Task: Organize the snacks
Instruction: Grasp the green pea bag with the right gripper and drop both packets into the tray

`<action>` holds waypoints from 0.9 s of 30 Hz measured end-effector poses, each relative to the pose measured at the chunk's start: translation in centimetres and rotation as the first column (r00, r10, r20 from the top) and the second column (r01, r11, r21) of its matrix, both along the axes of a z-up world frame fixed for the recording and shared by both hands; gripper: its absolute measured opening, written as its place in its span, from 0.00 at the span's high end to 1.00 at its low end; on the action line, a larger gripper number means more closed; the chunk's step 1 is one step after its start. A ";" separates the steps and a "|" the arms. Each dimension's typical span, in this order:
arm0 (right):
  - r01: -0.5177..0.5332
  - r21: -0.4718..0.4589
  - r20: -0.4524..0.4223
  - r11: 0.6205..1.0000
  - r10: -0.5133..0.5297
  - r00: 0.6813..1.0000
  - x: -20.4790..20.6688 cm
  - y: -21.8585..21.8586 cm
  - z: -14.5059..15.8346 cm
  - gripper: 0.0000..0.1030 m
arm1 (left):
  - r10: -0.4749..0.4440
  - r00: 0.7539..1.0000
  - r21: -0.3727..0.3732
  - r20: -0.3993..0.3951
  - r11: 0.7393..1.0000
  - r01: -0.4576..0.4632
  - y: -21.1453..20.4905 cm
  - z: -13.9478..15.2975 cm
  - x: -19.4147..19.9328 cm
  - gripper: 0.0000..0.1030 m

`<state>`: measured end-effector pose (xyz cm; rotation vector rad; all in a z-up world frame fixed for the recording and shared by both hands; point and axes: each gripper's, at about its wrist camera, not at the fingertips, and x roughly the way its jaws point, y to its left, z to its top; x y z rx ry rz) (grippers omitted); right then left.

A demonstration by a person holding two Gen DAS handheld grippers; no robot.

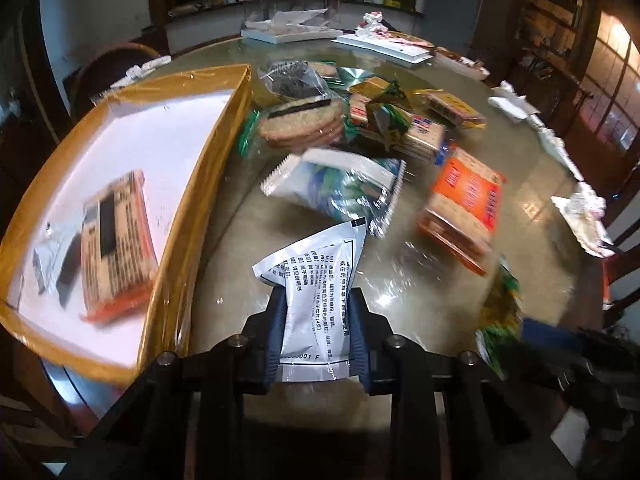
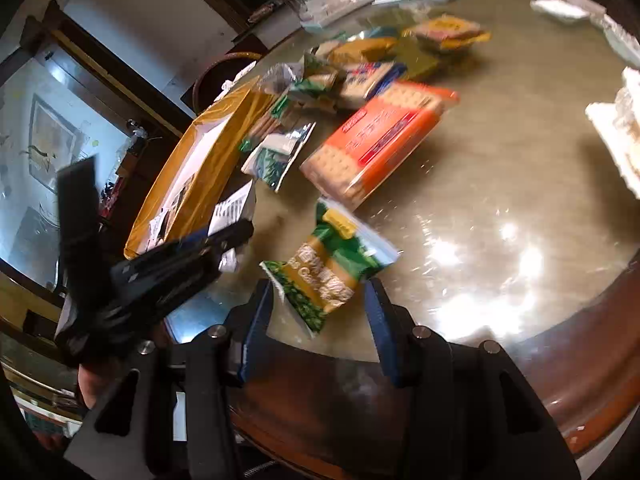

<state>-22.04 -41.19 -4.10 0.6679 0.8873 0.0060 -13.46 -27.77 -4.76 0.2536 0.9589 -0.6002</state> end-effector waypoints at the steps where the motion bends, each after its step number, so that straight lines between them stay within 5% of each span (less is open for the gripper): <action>1: 0.007 -0.005 -0.002 1.000 -0.008 1.000 0.3 0.0 0.1 0.48 | -0.004 1.000 -0.009 -0.008 1.000 0.004 0.4 0.1 -0.3 0.72; 4: 0.039 0.018 -0.002 0.999 -0.039 0.999 1.4 -0.3 0.2 0.28 | -0.010 0.999 -0.047 -0.037 0.999 0.008 1.4 0.2 -0.7 0.73; 8: 0.078 -0.015 -0.019 0.997 -0.078 0.997 2.7 -0.2 0.4 0.27 | -0.008 0.998 -0.081 -0.054 0.997 0.004 2.0 0.3 -0.8 0.73; 13: 0.055 -0.250 -0.053 0.967 -0.070 0.996 2.8 2.1 0.6 0.55 | -0.010 0.998 -0.117 -0.055 0.993 0.004 2.3 0.7 -0.9 0.73; 16: 0.046 -0.294 -0.056 0.955 -0.065 0.996 2.2 2.9 0.6 0.59 | -0.015 0.998 -0.135 -0.060 0.991 0.006 2.6 0.8 -1.1 0.73; 21: 0.032 -0.308 -0.036 0.951 -0.045 0.998 1.8 3.2 0.5 0.64 | -0.020 0.998 -0.182 -0.065 0.983 0.008 3.3 1.2 -1.1 0.73; 27: 0.014 -0.220 0.056 0.975 -0.002 0.998 1.1 3.6 1.6 0.65 | -0.021 0.997 -0.246 -0.073 0.969 0.002 4.2 2.5 -0.8 0.74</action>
